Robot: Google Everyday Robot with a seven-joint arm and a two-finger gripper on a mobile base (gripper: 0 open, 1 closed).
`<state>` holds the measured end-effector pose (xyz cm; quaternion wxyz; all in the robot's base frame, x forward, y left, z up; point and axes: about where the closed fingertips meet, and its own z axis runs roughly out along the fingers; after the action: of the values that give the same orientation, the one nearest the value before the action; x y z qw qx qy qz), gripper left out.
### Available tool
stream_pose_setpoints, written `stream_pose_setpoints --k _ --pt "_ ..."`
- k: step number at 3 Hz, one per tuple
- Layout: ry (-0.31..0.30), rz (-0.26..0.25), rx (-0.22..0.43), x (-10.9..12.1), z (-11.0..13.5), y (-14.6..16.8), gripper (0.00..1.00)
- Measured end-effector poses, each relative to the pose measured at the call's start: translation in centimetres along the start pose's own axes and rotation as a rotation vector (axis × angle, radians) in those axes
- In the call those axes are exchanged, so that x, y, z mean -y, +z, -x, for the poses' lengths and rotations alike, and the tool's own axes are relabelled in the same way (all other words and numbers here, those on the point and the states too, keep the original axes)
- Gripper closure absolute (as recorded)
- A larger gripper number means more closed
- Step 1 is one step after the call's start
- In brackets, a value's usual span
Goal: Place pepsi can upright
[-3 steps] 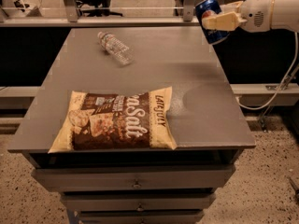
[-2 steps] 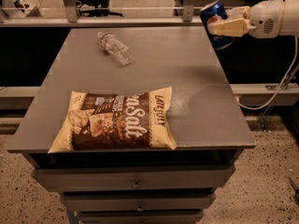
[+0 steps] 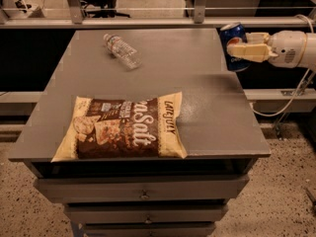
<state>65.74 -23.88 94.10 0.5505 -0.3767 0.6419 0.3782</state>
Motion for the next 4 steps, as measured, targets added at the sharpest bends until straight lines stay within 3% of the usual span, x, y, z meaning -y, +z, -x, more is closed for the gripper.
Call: stream_pose_setpoints --k 1,2,4 --pt "0.049 0.019 0.069 -0.4 -2.7 -0.5 1.00" --pt "0.070 0.073 0.142 -0.5 -3.9 0.2 1.00" --pt "0.065 0.183 0.287 -0.7 -3.7 0.5 1.00"
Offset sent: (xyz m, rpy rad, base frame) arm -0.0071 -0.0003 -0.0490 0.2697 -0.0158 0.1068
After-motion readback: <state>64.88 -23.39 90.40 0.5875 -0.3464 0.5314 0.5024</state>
